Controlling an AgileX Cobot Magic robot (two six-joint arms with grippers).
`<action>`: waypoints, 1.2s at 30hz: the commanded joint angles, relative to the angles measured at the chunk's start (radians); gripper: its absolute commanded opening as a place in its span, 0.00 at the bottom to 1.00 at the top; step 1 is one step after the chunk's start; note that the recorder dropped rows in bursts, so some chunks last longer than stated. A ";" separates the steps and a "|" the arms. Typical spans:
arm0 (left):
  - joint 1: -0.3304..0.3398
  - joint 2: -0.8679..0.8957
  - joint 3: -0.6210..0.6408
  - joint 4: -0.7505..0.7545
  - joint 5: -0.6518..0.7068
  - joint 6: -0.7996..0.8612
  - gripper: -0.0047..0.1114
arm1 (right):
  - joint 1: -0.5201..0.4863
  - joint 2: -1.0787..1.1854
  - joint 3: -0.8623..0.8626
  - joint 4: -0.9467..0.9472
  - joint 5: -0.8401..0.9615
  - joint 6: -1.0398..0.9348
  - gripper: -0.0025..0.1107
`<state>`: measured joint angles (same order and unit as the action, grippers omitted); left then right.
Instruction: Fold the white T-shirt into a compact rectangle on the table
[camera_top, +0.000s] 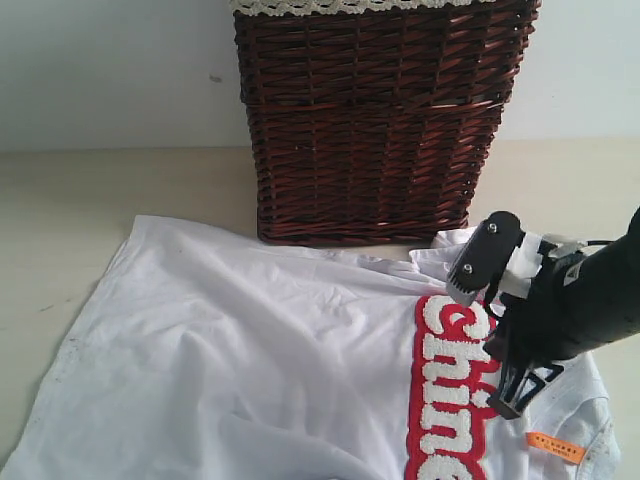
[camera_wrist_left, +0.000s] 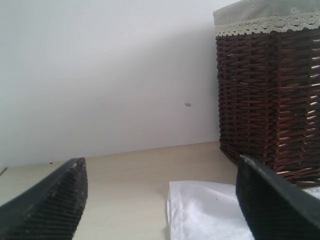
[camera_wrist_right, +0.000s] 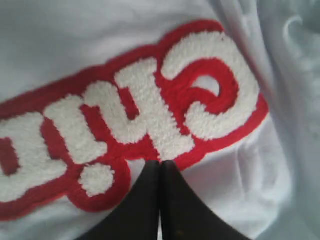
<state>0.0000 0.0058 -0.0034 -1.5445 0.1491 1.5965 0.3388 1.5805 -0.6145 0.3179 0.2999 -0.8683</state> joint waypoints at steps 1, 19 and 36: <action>0.001 -0.006 0.003 -0.004 0.001 -0.003 0.71 | -0.039 0.112 -0.001 -0.049 -0.036 0.009 0.02; 0.001 -0.006 0.003 -0.004 0.001 -0.003 0.71 | -0.260 0.265 -0.001 -0.528 -0.126 0.338 0.02; 0.001 -0.006 0.003 -0.004 0.001 -0.003 0.71 | -0.404 0.055 -0.053 -0.289 -0.618 0.447 0.35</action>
<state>0.0000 0.0058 -0.0034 -1.5445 0.1491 1.5965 -0.0274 1.5915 -0.6288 -0.0783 -0.2608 -0.4494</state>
